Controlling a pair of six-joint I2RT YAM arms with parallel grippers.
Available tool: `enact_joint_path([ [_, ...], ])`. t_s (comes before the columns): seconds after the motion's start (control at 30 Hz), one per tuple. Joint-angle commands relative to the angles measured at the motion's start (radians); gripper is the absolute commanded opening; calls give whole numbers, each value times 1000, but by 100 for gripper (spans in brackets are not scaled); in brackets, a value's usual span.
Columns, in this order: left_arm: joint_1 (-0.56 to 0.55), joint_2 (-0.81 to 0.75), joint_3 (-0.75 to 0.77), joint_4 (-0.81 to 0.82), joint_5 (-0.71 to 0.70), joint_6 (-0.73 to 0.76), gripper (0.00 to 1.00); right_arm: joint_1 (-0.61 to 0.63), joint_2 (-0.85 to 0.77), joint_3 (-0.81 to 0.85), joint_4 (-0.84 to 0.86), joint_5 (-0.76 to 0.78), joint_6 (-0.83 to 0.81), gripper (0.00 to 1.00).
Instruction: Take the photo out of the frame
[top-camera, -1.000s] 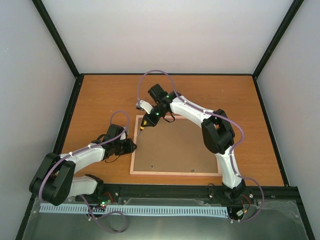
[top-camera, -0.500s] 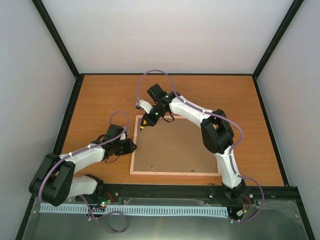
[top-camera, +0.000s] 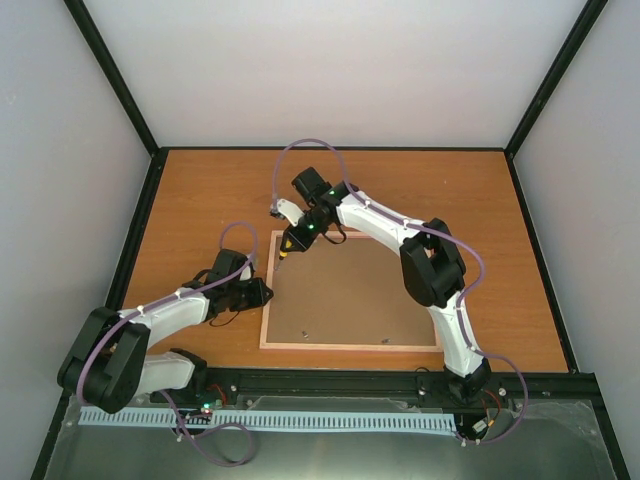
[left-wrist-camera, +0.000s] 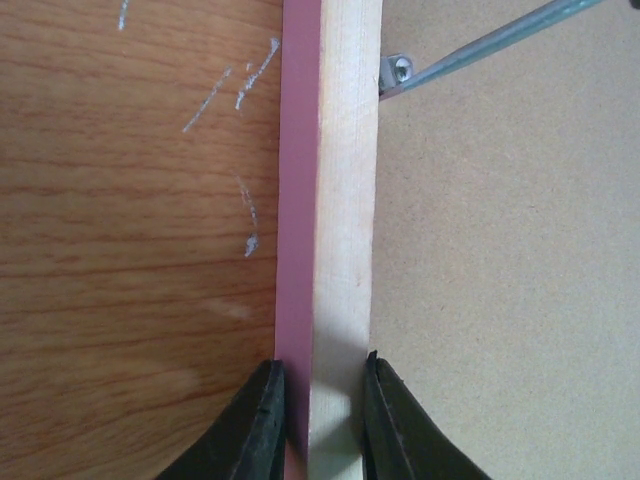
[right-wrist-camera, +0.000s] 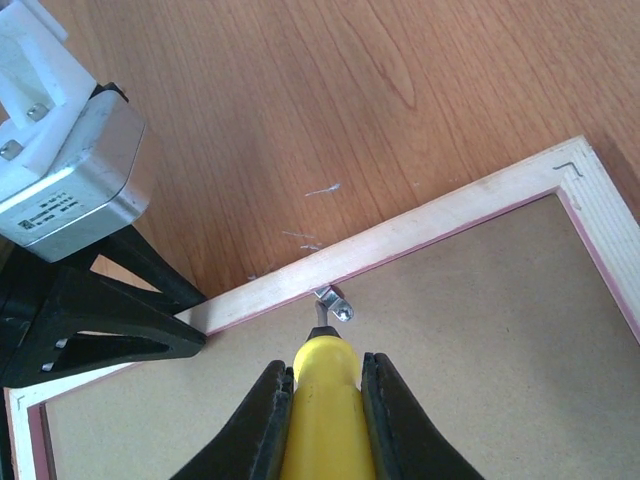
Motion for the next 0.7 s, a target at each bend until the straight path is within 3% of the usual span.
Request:
enact_joint_path([
  [0.0, -4, -10, -14, -29, 22, -39, 1, 6, 14, 18, 21, 119, 18, 3],
  [0.37, -5, -14, -14, -32, 21, -41, 1, 6, -4, 21, 20, 233, 57, 3],
  [0.67, -5, -15, -16, -32, 19, -42, 1, 14, -83, -19, -2, 224, 41, 3],
])
